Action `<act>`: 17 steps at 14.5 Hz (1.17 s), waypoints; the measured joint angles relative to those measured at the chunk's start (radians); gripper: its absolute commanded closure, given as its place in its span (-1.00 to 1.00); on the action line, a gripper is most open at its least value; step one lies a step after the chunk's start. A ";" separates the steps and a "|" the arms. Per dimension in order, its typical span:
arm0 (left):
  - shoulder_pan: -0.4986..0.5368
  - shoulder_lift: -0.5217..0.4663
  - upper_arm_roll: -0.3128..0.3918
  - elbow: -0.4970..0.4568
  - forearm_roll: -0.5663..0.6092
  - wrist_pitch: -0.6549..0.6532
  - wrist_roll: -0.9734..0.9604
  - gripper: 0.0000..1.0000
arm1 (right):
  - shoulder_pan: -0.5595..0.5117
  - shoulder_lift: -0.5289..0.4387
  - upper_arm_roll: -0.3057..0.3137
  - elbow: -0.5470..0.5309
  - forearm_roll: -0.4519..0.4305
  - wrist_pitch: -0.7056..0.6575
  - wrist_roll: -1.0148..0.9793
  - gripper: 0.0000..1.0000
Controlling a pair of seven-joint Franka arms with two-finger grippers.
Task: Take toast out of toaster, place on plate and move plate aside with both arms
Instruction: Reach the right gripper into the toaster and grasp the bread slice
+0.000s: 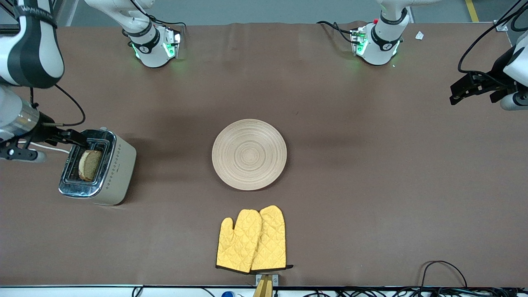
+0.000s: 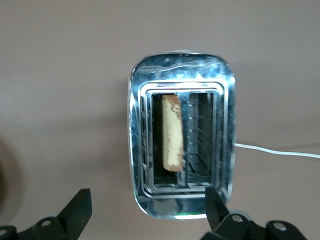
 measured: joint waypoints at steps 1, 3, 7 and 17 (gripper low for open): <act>0.000 0.000 0.000 0.000 0.000 0.000 0.000 -1.00 | -0.008 0.023 0.000 0.000 0.021 0.014 -0.003 -1.00; 0.000 0.000 0.000 0.000 0.000 0.000 0.000 -1.00 | -0.025 0.064 -0.001 0.000 0.035 0.049 -0.027 -1.00; 0.000 0.000 0.000 0.000 0.000 0.000 0.000 -1.00 | -0.046 0.133 -0.003 0.000 0.037 0.113 -0.077 -0.77; 0.000 0.001 0.000 0.000 0.000 0.000 0.001 -1.00 | -0.053 0.184 -0.004 0.009 0.037 0.143 -0.129 0.99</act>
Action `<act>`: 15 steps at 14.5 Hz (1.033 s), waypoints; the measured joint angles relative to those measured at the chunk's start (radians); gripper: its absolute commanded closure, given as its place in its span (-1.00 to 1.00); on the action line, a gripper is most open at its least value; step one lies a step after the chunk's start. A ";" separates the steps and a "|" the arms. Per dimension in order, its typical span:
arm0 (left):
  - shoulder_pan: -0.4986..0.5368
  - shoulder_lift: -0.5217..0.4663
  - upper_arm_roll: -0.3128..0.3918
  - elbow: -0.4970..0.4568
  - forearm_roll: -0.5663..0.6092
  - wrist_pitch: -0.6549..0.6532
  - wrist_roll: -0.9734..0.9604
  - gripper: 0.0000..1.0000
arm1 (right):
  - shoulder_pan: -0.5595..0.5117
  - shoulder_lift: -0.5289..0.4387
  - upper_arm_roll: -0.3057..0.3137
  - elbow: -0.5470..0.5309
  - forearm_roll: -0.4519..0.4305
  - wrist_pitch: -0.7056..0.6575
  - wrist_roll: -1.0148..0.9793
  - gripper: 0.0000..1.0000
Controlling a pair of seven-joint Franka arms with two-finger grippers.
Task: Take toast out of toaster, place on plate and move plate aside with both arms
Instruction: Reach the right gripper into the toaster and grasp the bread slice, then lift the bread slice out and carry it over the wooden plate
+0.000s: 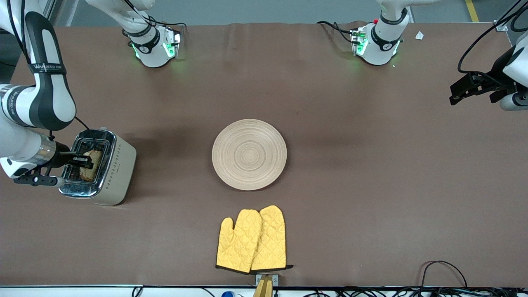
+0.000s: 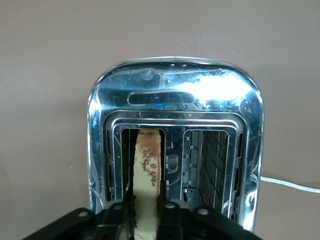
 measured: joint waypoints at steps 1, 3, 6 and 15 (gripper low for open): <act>0.000 0.000 0.000 0.000 0.000 0.000 0.000 -1.00 | 0.000 0.000 0.000 0.006 0.000 -0.007 -0.002 0.99; 0.000 0.000 0.000 0.000 0.000 0.000 0.000 -1.00 | 0.000 -0.006 0.001 0.046 0.000 -0.086 -0.017 0.99; 0.000 0.000 0.000 0.000 0.000 0.000 0.000 -1.00 | 0.004 -0.039 0.006 0.184 0.000 -0.296 -0.029 0.96; -0.001 0.000 -0.001 0.000 0.000 0.000 0.000 -1.00 | 0.353 -0.052 0.025 0.290 -0.186 -0.490 0.392 0.96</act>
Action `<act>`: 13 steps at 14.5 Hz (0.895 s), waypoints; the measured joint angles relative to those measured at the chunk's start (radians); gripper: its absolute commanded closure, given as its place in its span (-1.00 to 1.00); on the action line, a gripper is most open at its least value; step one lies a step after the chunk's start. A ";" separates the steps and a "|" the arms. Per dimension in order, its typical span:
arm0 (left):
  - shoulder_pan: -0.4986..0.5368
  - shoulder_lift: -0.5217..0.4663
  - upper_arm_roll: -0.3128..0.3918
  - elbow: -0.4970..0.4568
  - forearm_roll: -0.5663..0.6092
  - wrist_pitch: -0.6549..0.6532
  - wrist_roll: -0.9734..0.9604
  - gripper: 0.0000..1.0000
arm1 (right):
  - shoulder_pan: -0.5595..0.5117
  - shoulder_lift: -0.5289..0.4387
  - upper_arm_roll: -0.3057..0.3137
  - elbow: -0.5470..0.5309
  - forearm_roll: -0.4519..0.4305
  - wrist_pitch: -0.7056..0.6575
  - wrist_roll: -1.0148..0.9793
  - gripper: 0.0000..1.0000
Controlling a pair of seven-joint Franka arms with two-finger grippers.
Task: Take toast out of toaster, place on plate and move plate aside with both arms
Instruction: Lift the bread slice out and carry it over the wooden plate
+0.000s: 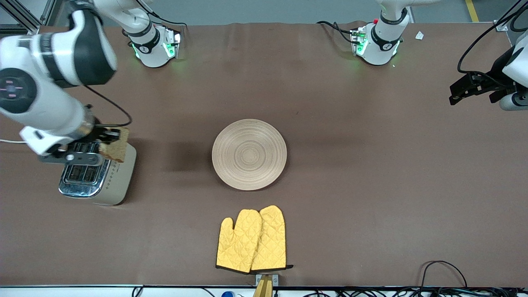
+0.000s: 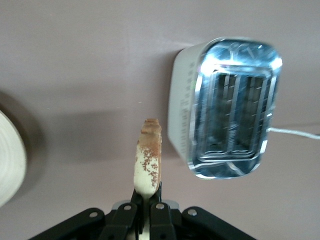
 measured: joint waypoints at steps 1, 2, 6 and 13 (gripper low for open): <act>0.000 0.000 0.000 0.000 0.000 0.000 0.000 -1.00 | 0.023 0.020 0.000 -0.002 0.006 0.011 0.036 0.98; 0.000 0.000 0.000 0.000 0.000 0.000 0.000 -1.00 | 0.040 0.040 0.000 -0.009 0.027 0.033 0.061 0.99; 0.000 0.000 0.000 0.000 0.000 0.000 0.000 -1.00 | 0.060 0.083 0.000 -0.111 0.260 0.223 0.094 0.99; 0.000 0.007 0.000 0.000 0.000 0.000 0.000 -1.00 | 0.308 0.079 0.007 -0.314 0.633 0.747 0.146 1.00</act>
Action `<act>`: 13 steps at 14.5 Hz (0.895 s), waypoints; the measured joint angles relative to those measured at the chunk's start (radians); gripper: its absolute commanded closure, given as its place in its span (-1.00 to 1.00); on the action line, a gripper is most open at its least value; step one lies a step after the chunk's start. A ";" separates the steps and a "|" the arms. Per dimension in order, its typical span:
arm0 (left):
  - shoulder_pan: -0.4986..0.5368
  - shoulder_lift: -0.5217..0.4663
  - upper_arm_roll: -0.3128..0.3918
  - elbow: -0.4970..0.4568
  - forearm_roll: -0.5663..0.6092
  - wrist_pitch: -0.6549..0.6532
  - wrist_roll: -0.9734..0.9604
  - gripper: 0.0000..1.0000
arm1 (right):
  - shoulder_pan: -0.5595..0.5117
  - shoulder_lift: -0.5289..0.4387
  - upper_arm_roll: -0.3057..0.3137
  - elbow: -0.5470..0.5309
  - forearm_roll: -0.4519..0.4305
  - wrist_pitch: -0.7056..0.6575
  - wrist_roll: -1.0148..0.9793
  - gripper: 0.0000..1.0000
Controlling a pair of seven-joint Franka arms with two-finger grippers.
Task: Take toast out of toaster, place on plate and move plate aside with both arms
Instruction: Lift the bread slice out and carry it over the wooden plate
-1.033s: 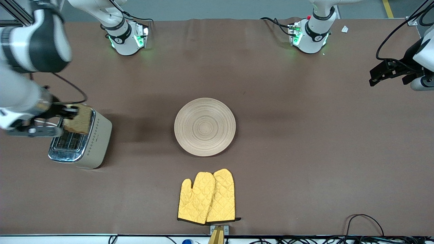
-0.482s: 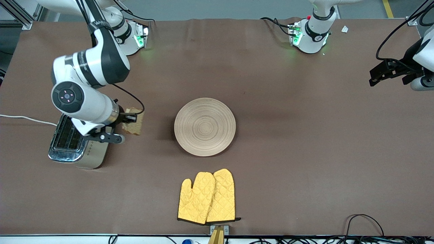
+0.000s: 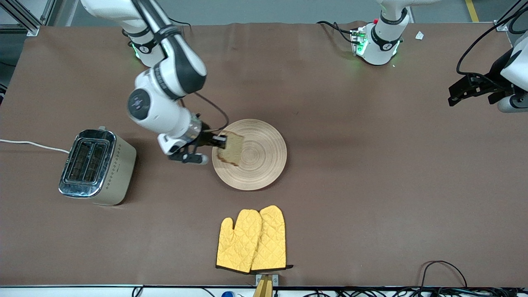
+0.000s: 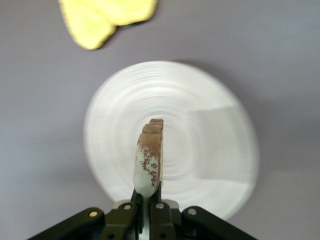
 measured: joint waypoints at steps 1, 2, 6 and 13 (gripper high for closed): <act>0.000 0.000 0.000 0.000 0.000 0.000 0.000 -1.00 | 0.035 0.000 0.000 -0.015 0.014 0.069 0.023 1.00; 0.000 0.000 0.000 0.000 0.000 0.000 0.000 -1.00 | 0.062 -0.001 0.001 -0.040 0.039 0.150 0.031 1.00; 0.000 0.000 0.000 0.000 0.000 0.000 0.000 -1.00 | 0.120 0.000 0.002 -0.172 0.143 0.373 -0.050 1.00; 0.000 0.000 0.000 0.000 0.000 0.000 0.000 -1.00 | 0.016 0.001 -0.016 -0.226 0.163 0.324 -0.257 1.00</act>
